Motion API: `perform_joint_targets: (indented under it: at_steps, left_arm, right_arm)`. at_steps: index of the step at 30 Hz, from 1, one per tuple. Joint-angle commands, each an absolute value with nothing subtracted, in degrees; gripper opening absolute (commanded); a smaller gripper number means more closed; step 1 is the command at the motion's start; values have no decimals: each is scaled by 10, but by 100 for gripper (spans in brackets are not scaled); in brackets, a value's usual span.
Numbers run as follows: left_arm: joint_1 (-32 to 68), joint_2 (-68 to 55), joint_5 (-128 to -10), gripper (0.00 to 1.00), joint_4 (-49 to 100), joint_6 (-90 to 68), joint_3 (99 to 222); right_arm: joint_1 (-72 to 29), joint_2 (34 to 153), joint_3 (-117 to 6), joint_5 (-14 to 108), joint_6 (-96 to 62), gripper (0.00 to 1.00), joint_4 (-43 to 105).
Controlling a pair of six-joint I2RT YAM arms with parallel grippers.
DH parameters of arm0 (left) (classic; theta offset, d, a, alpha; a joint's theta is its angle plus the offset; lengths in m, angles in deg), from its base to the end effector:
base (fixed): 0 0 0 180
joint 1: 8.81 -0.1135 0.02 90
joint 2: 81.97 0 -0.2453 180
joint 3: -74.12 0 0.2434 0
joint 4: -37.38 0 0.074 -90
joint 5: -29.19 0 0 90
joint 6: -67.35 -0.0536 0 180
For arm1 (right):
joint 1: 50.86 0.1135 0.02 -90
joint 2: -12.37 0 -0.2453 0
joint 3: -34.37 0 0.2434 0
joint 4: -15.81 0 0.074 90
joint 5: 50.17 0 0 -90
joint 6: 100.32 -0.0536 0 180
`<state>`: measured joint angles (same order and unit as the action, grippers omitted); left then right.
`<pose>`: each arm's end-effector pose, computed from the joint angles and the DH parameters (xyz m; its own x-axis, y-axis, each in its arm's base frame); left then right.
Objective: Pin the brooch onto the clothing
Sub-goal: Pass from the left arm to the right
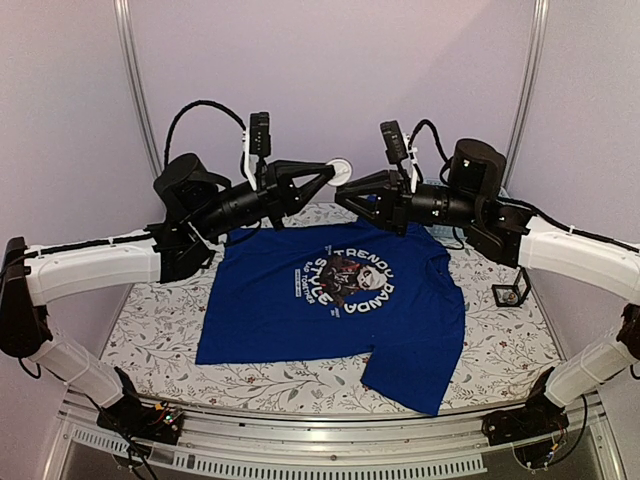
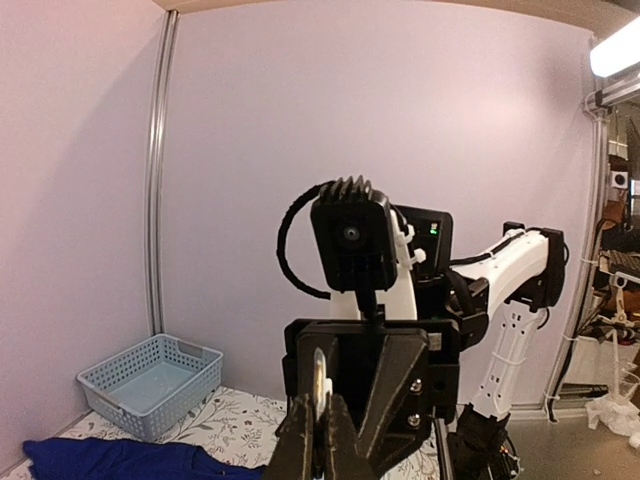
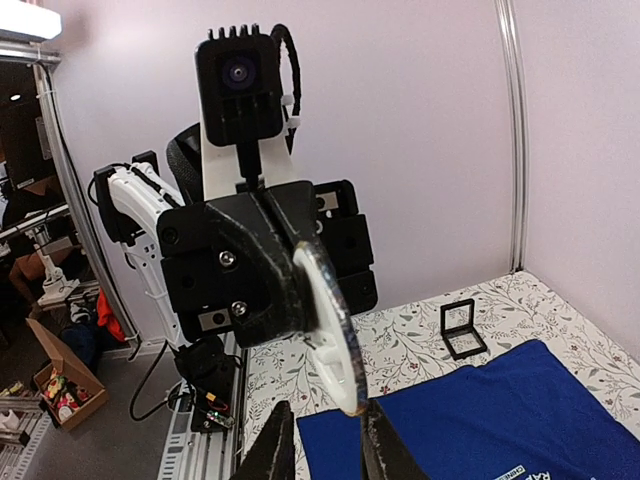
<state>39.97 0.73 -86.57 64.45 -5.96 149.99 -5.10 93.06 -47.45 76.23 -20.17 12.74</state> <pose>0.2100 -0.2750 0.3702 -0.0534 -0.3316 -0.9419 0.9717 0.1999 -0.1254 0.2148 0.2661 0.3689 -0.1189 0.0752 -0.9900 -0.9837 0.1265 0.1278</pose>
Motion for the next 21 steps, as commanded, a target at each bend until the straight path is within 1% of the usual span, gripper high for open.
perform_joint_targets:
  at_steps: [1, 9, 11, 14, 21]
  left_arm:
    - [407, 5, -888, 0, 658, -51, 1499]
    - [407, 6, -895, 0, 650, -54, 1498]
    - [407, 6, -897, 0, 649, -54, 1497]
    - [407, 7, -900, 0, 646, -53, 1498]
    - [407, 8, -912, 0, 641, -52, 1498]
  right_arm:
    - [-49, 935, -491, 783, -219, 21, 93]
    - [-49, 929, -488, 775, -220, 21, 93]
    - [-49, 926, -489, 772, -216, 14, 95]
    - [-49, 924, -489, 772, -211, 10, 96]
    - [-49, 923, -488, 763, -209, 12, 102]
